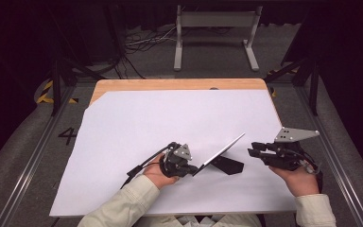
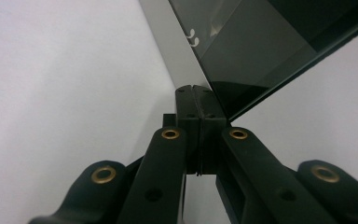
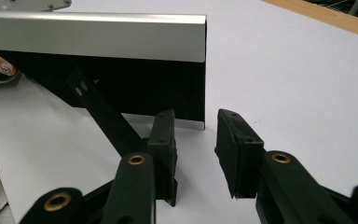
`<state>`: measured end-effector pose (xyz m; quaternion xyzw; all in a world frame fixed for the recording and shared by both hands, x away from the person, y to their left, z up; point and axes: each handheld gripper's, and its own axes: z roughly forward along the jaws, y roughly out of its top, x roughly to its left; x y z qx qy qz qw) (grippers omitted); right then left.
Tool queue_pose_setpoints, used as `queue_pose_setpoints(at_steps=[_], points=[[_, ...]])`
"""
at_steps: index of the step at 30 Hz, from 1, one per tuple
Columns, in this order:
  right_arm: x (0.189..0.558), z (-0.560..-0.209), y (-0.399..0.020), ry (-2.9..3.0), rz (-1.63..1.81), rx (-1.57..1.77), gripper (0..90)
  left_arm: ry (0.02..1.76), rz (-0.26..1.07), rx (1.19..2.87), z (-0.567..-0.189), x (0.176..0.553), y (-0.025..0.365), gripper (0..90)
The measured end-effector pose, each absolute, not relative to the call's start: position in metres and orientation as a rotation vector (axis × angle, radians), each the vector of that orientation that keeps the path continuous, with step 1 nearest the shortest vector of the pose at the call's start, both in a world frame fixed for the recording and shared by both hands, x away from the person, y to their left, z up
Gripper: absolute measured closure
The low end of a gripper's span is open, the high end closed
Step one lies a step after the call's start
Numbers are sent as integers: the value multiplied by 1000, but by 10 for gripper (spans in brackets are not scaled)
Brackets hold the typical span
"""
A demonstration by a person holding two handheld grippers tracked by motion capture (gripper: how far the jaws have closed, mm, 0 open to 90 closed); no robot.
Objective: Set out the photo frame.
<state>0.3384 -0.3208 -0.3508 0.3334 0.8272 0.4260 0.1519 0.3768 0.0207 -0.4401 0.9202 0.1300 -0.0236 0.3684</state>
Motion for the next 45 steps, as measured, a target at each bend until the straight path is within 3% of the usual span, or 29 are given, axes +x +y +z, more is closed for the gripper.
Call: queue_pose_setpoints(at_steps=[27, 45], points=[[338, -348, -323, 2385, 1244, 998, 693, 101, -165, 2421, -440, 346, -16, 900], [335, -346, -328, 2373, 1245, 1016, 700, 55, -211, 2420, -443, 334, -37, 900]])
